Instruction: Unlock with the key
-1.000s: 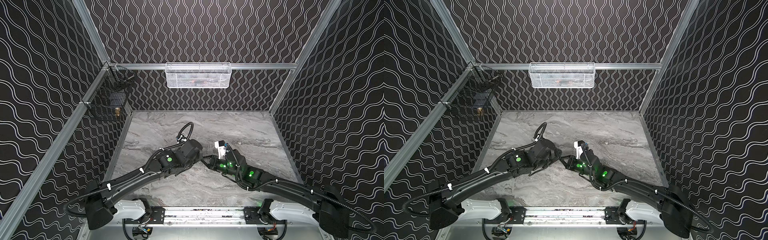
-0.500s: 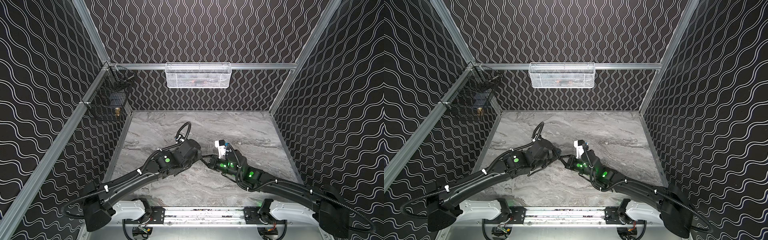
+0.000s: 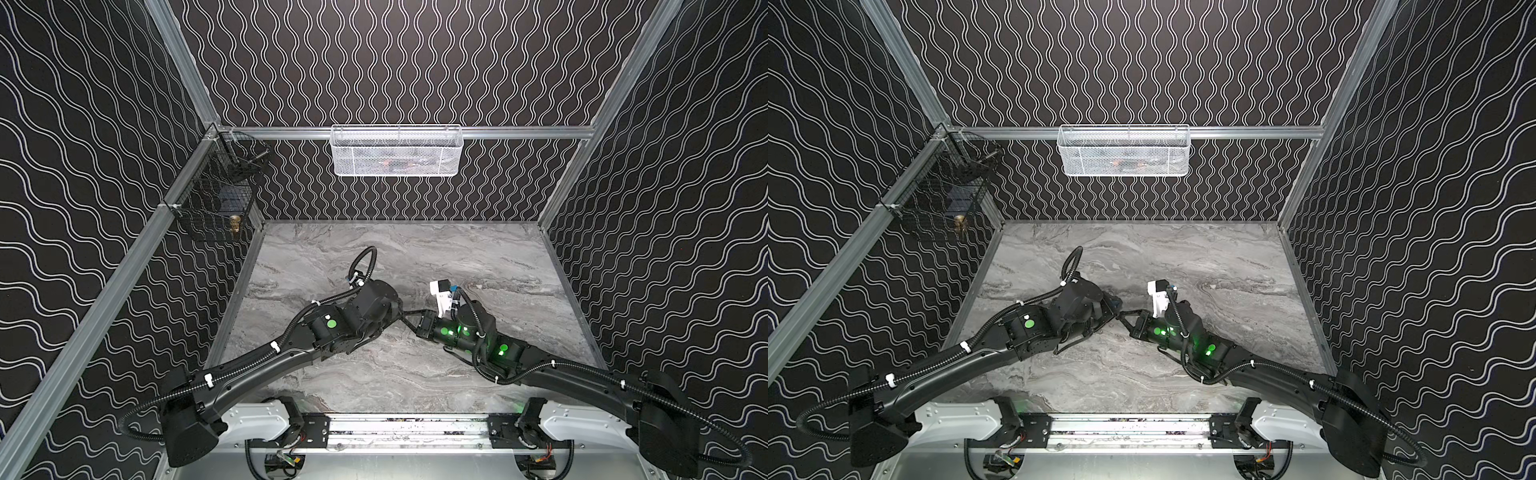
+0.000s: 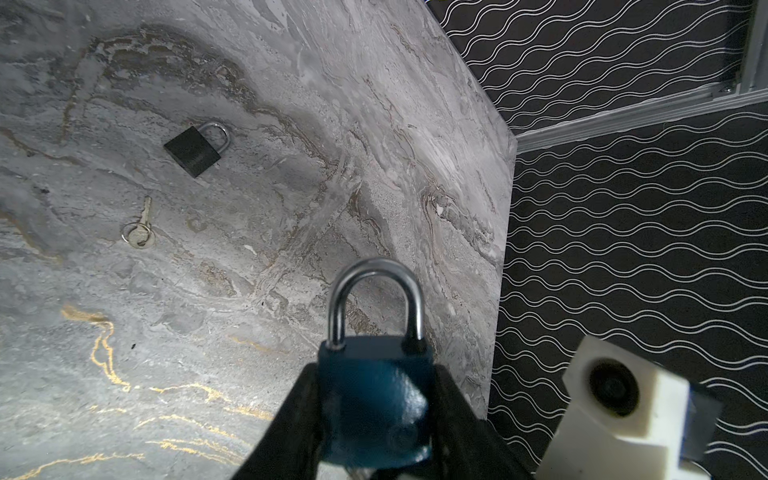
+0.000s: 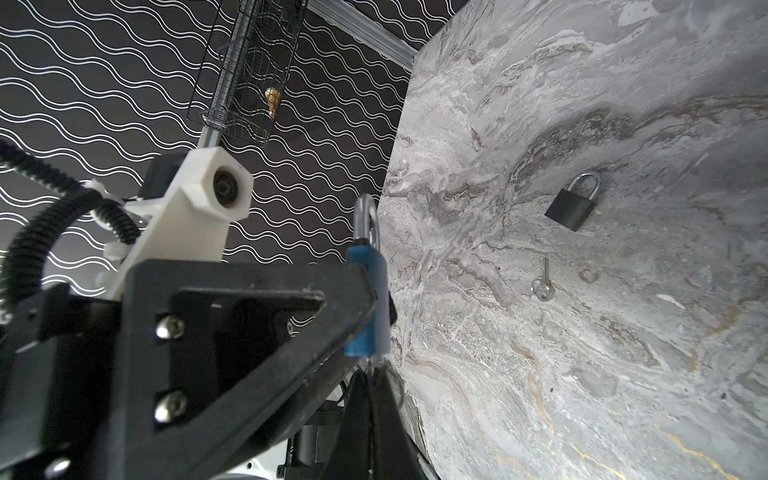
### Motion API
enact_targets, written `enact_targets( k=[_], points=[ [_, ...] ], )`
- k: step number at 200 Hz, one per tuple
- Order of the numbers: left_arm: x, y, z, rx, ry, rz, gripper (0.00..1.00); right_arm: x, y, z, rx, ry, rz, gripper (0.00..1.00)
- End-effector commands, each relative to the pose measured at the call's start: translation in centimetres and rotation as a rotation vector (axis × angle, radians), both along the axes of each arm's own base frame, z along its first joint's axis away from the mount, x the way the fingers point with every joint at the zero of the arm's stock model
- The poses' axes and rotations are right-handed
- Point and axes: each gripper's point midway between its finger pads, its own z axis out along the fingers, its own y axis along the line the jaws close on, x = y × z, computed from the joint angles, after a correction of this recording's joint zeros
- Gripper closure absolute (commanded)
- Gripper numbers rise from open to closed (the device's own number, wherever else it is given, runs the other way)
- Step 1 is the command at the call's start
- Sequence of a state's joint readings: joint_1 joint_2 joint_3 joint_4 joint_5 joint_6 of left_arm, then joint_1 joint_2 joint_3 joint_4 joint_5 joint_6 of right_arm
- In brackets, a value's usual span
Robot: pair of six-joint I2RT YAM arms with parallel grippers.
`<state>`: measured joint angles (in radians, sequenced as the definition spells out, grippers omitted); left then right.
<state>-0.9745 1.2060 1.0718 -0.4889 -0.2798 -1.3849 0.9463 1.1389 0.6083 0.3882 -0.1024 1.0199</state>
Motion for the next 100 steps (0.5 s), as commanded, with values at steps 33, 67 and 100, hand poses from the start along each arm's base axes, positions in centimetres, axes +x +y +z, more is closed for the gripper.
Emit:
enact_targets(
  k=[33,67,100],
  points=[
    [0.2,-2.3,3.2,-0.179,-0.040,-0.033,0.98,0.2,-0.1,1.4,0.044,-0.043,-0.014,1.00],
    [0.4,-1.9,3.0,-0.121,-0.047,-0.027,0.99,0.4,-0.2,1.4,0.001,-0.048,-0.019,0.89],
    [0.6,-1.6,2.3,-0.079,-0.045,-0.018,0.99,0.4,-0.2,1.9,-0.008,-0.056,-0.022,0.83]
  ],
)
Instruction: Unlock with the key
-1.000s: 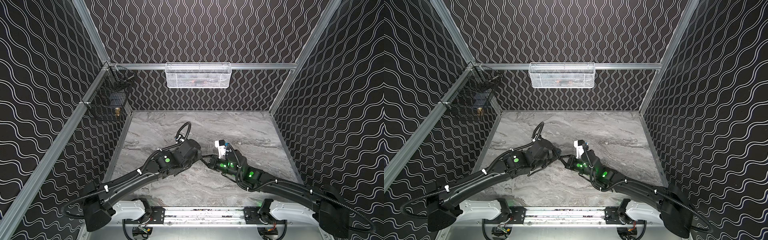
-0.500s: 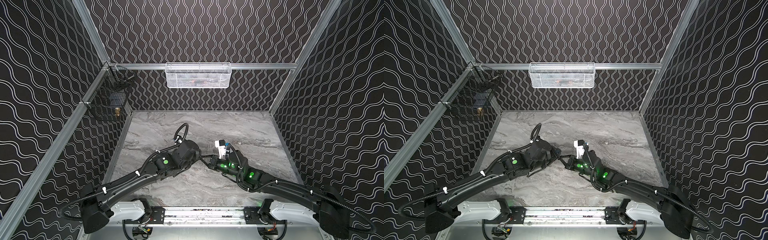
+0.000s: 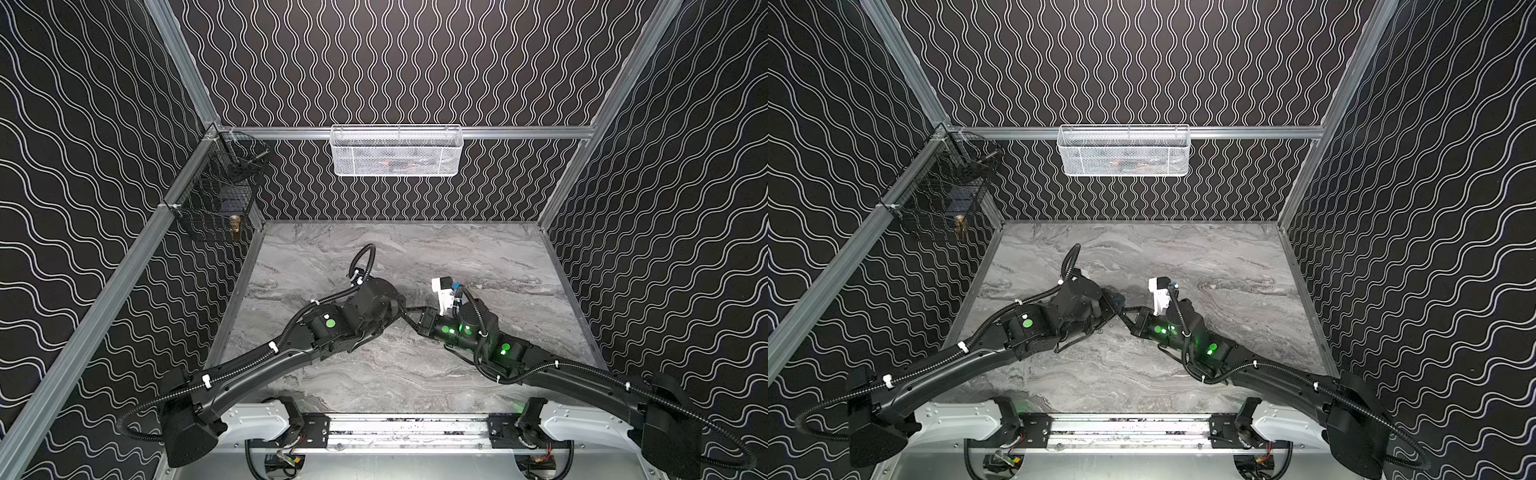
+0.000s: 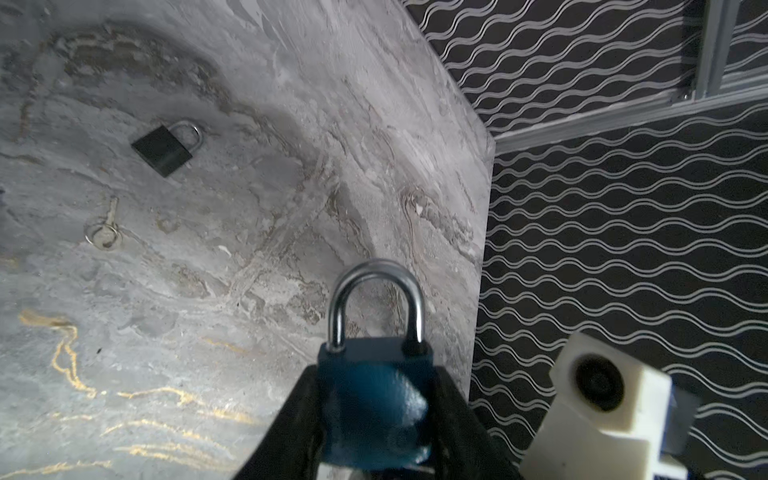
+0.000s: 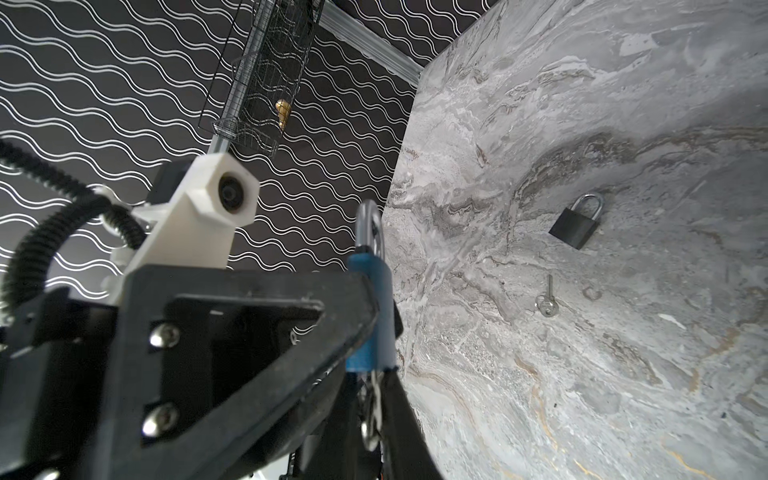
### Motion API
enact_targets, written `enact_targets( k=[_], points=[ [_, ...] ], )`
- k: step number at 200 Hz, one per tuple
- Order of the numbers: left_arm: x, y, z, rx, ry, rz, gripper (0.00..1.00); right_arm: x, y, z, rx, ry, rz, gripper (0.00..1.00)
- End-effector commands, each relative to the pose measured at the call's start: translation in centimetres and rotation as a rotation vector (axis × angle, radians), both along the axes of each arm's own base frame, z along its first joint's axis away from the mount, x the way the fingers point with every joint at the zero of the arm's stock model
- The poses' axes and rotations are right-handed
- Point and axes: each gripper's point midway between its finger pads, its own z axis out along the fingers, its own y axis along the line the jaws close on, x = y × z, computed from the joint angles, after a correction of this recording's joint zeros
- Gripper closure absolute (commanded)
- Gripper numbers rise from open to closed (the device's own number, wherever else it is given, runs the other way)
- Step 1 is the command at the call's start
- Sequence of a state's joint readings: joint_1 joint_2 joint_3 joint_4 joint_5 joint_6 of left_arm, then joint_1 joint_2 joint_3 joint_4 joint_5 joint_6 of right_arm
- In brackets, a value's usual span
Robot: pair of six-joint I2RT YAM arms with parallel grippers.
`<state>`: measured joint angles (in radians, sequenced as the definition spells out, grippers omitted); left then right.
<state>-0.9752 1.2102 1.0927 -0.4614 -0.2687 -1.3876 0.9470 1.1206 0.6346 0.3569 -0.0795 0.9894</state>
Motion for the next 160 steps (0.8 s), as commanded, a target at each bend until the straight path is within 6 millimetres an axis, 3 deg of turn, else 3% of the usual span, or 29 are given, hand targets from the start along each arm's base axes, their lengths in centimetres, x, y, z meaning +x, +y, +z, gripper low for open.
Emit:
enact_targets(
  k=[1,84,125,160],
  points=[
    [0.4,-0.8,1.0,-0.035,-0.027,-0.009,0.99,0.2,0.0,0.7,-0.002,-0.018,-0.006,0.83],
    [1.0,0.3,1.1,0.025,-0.061,0.034,0.99,0.8,-1.0,-0.3,-0.098,0.027,-0.075,0.69],
    [1.0,0.3,1.4,0.026,-0.066,0.030,0.99,1.0,-0.4,0.5,-0.093,0.010,-0.059,0.72],
    [1.0,0.4,1.4,0.026,-0.066,0.027,0.99,1.1,-0.3,0.0,-0.104,0.018,-0.063,0.77]
  ],
)
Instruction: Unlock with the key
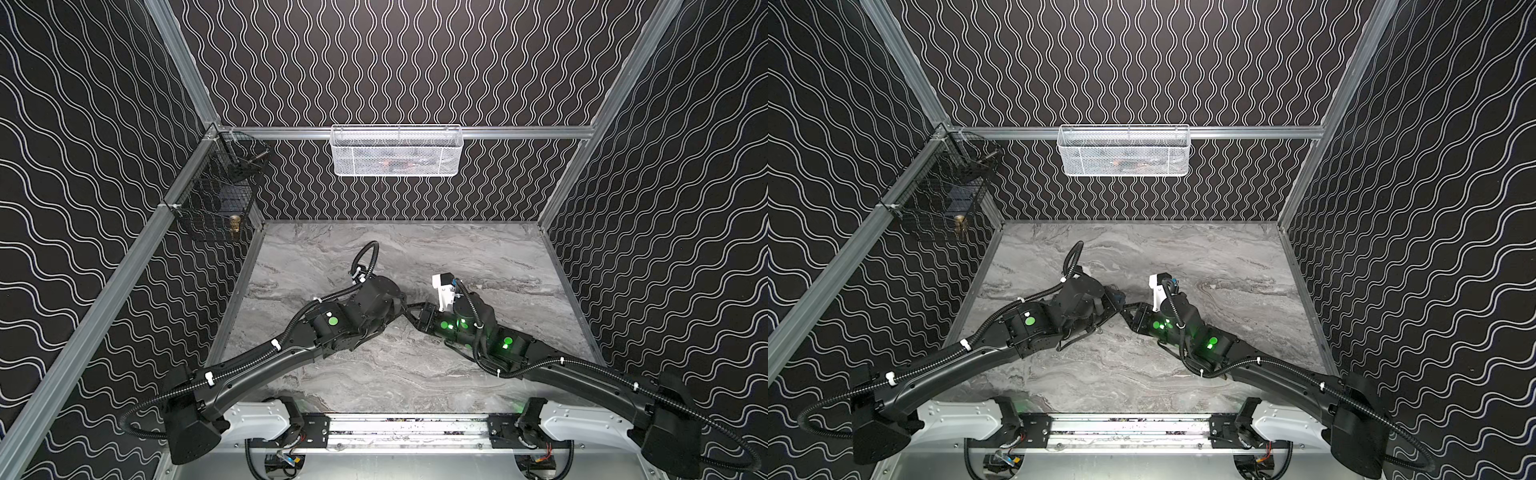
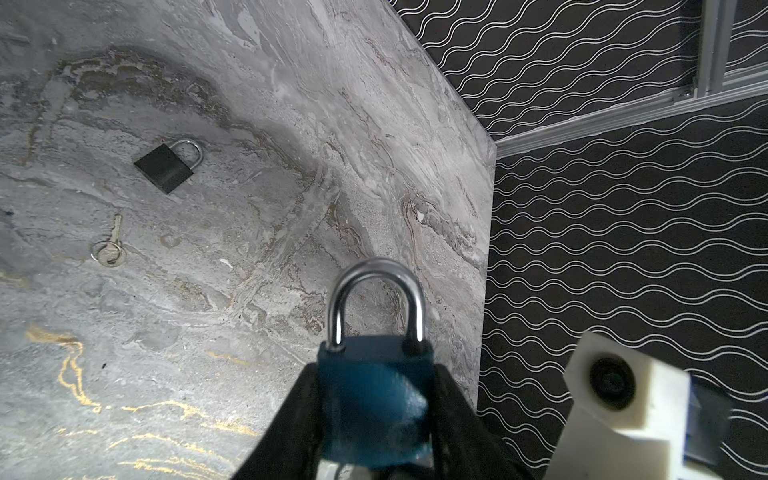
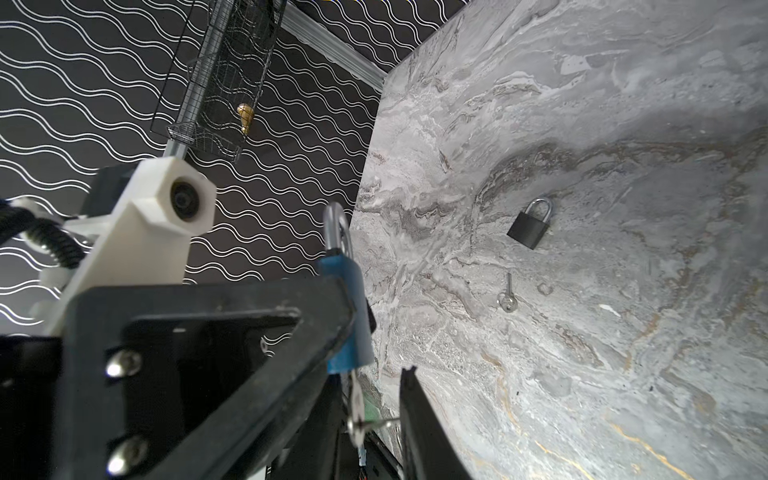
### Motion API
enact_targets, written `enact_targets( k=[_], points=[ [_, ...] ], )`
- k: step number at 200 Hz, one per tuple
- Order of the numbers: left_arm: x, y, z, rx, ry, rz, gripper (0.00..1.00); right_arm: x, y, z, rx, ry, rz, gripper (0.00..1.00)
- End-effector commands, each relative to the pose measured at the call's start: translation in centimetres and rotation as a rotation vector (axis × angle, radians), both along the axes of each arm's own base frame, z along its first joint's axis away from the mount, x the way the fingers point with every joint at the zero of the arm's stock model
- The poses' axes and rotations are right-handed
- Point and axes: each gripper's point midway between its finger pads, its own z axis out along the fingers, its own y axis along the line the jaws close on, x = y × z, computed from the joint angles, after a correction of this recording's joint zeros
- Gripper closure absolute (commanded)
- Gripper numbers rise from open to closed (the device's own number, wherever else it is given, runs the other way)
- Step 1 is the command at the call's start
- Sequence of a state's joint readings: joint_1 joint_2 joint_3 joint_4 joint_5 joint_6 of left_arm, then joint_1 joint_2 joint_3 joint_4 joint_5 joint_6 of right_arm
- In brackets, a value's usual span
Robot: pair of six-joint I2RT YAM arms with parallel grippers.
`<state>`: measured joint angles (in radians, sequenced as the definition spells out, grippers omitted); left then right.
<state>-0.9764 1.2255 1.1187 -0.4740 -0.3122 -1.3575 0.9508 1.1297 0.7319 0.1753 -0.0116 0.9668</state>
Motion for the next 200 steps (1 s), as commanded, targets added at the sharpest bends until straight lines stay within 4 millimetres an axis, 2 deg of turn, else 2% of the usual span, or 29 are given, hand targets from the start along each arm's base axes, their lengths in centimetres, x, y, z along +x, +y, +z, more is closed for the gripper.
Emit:
enact_targets(
  k=[1,40,118,171,200],
  points=[
    [0.3,0.1,0.9,-0.011,-0.032,0.012,0.99,0.2,0.1,0.0,-0.006,-0.003,-0.007,0.77],
    [0.3,0.3,1.2,-0.014,-0.039,0.018,0.99,0.2,0.6,-0.4,-0.017,0.012,0.009,0.82],
    [0.4,0.2,1.7,-0.036,-0.050,0.019,0.99,-0.2,1.0,-1.0,0.002,0.024,0.034,1.00],
    [-0.1,-0.4,2.1,-0.098,-0.039,-0.002,1.00,-0.5,1.4,-0.2,0.076,0.022,0.052,1.00],
    [-0.4,-0.8,2.2,-0.142,-0.032,-0.014,1.00,-0.8,1.8,1.3,0.164,-0.006,0.075,1.00]
  ],
)
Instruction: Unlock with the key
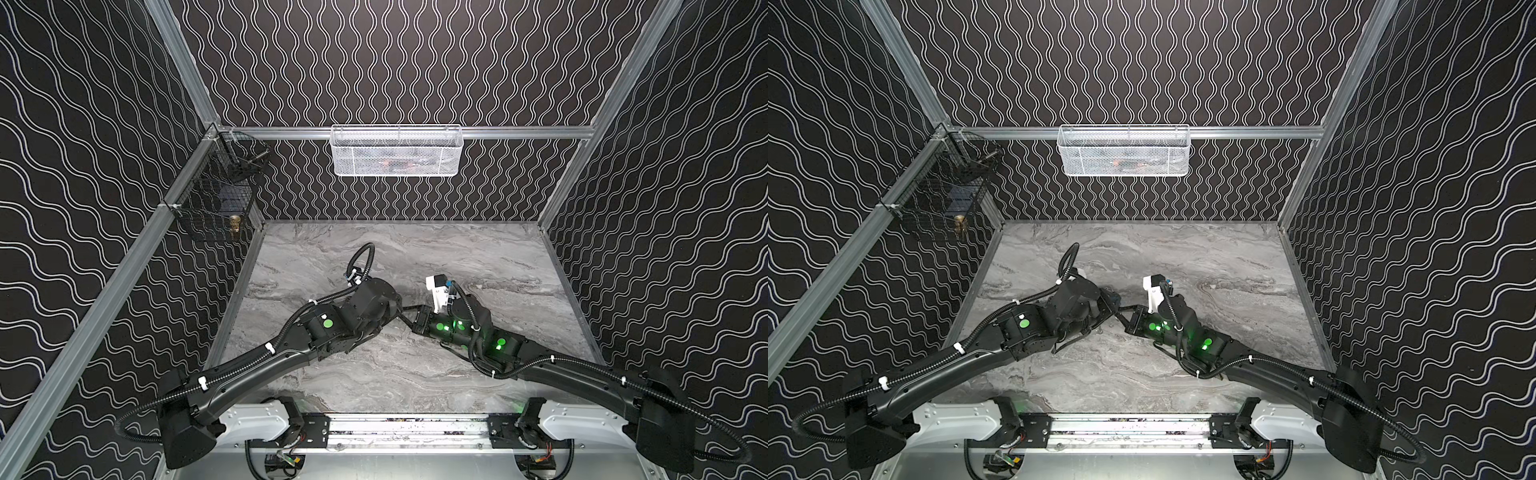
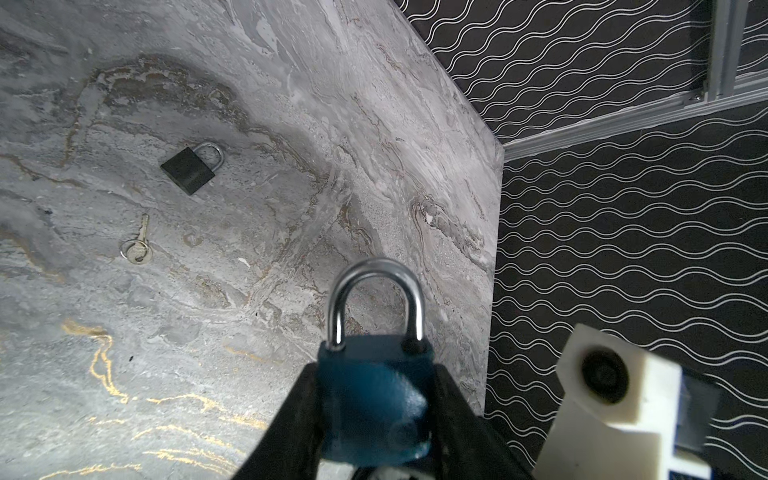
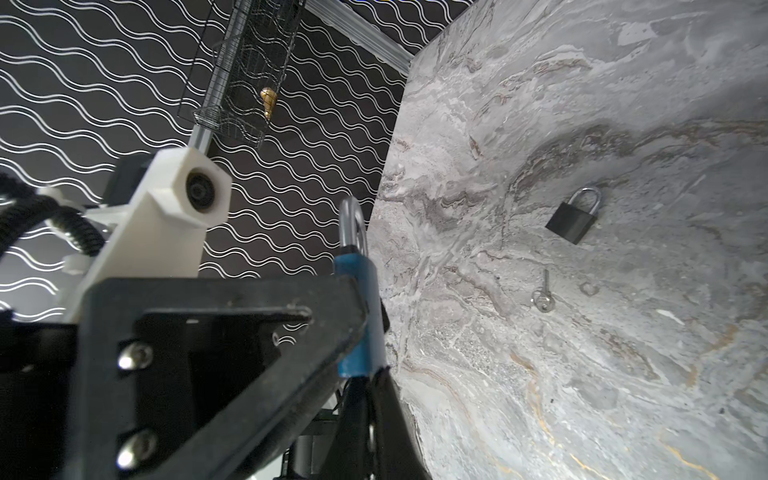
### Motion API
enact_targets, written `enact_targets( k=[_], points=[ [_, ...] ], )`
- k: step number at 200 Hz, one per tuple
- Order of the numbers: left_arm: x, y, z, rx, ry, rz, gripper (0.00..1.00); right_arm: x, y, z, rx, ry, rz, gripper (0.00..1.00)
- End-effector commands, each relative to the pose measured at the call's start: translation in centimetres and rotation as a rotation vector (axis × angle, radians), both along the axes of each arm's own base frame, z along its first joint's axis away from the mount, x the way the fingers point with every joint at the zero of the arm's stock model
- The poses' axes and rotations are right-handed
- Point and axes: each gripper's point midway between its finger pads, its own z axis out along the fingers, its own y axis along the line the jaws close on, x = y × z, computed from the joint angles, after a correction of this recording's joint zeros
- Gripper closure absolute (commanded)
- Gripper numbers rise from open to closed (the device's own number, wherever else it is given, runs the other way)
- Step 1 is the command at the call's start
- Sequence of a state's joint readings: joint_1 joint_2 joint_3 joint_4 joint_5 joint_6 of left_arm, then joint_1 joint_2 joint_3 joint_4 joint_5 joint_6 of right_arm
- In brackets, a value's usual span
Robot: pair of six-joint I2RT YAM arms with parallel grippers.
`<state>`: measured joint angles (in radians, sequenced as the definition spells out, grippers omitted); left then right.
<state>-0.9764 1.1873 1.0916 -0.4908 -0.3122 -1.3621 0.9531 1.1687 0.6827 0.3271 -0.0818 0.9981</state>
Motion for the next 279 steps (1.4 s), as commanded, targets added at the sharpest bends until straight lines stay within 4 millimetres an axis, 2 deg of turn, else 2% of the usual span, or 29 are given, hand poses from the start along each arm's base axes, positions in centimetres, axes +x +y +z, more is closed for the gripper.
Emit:
enact_targets(
  k=[1,45,92,167,222,245,279],
  points=[
    [0.2,-1.7,2.5,-0.146,-0.037,-0.017,1.00,-0.2,0.4,1.5,0.089,-0.008,0.014,1.00],
    [0.0,-2.1,2.9,-0.205,-0.047,-0.023,1.00,-0.8,0.7,3.4,0.190,-0.052,0.057,1.00],
    [-0.3,-3.4,3.8,-0.279,-0.051,-0.063,1.00,-1.0,0.5,5.4,0.294,-0.102,0.093,1.00],
    [-1.2,-4.6,4.7,-0.350,-0.038,-0.103,1.00,-1.3,0.4,6.9,0.377,-0.127,0.116,1.00],
    [-2.0,-5.9,5.7,-0.426,-0.031,-0.154,1.00,-0.5,-0.3,6.6,0.380,-0.089,0.065,1.00],
    [-2.0,-5.7,6.0,-0.405,-0.038,-0.142,1.00,-0.2,-0.5,6.0,0.369,-0.054,0.039,1.00],
    [-1.9,-6.0,5.4,-0.428,-0.022,-0.127,1.00,0.1,-0.5,5.6,0.362,-0.020,0.022,1.00]
  ],
)
